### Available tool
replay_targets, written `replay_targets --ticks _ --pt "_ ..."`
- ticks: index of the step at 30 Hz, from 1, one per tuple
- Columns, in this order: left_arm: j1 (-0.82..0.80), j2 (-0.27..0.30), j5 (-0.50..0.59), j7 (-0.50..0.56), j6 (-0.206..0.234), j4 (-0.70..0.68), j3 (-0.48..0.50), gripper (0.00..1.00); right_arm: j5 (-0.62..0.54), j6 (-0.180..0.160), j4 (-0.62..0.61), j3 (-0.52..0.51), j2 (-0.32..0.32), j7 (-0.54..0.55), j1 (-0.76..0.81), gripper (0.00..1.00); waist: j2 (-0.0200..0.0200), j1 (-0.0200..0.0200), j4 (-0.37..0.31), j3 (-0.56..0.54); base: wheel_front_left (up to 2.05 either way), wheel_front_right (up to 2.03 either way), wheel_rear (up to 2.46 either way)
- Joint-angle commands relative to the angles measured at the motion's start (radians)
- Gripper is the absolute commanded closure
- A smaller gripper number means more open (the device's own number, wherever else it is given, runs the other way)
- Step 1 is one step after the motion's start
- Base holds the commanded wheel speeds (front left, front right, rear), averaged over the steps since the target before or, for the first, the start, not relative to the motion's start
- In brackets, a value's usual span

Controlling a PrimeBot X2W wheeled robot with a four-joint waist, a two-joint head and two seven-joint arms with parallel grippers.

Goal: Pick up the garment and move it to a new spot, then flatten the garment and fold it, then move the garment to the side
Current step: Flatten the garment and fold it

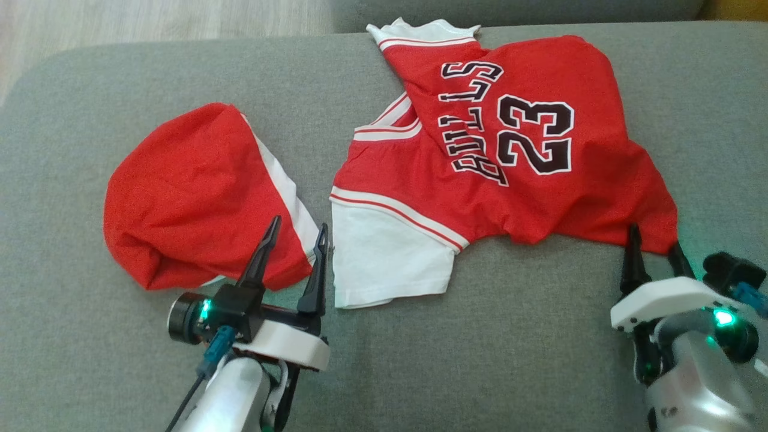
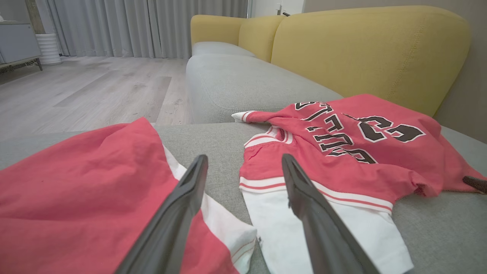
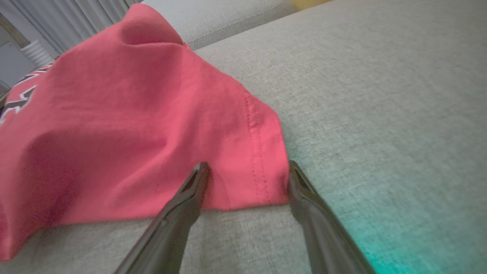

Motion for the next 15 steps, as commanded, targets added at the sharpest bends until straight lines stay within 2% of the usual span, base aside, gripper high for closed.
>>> replay_targets --ticks 1,2,3,4,5,9,15 --pt "-0.044 0.008 0.000 -0.012 0.000 -0.027 0.037 0.00 -0.009 -0.001 -0.001 0.030 -0.005 0.000 -0.027 0.00 0.0000 -0.0001 0.002 0.003 0.00 0.00 0.00" --pt "-0.046 0.008 0.000 -0.012 0.000 -0.026 0.039 0.00 -0.019 -0.001 0.024 0.036 -0.005 -0.001 -0.040 0.00 0.0000 -0.0001 0.002 0.005 0.00 0.00 0.00" --pt "-0.047 0.008 0.001 -0.012 0.000 -0.025 0.040 0.00 -0.028 -0.001 0.046 0.041 -0.005 -0.002 -0.051 0.15 0.0000 -0.0001 0.001 0.006 0.00 0.00 0.00" --pt "-0.048 0.008 0.002 -0.012 0.000 -0.024 0.042 0.00 -0.031 -0.001 0.064 0.040 -0.005 -0.005 -0.063 0.74 0.0000 -0.0001 0.000 0.007 0.00 0.00 0.00" --pt "-0.049 0.009 0.003 -0.012 0.000 -0.023 0.044 0.00 -0.042 -0.001 0.077 0.038 -0.005 -0.011 -0.074 1.00 0.0000 -0.0001 -0.003 0.006 0.00 0.00 0.00" --pt "-0.045 0.010 0.006 -0.012 0.000 -0.018 0.047 0.00 -0.133 -0.001 0.075 -0.021 -0.005 -0.035 -0.097 1.00 0.0000 -0.0001 -0.020 -0.005 0.00 0.00 0.00" --pt "-0.034 0.004 0.008 -0.012 0.003 -0.014 0.051 0.00 -0.289 -0.001 -0.028 -0.154 -0.005 -0.040 -0.083 1.00 0.0000 -0.0001 -0.046 -0.034 0.00 0.00 0.00"
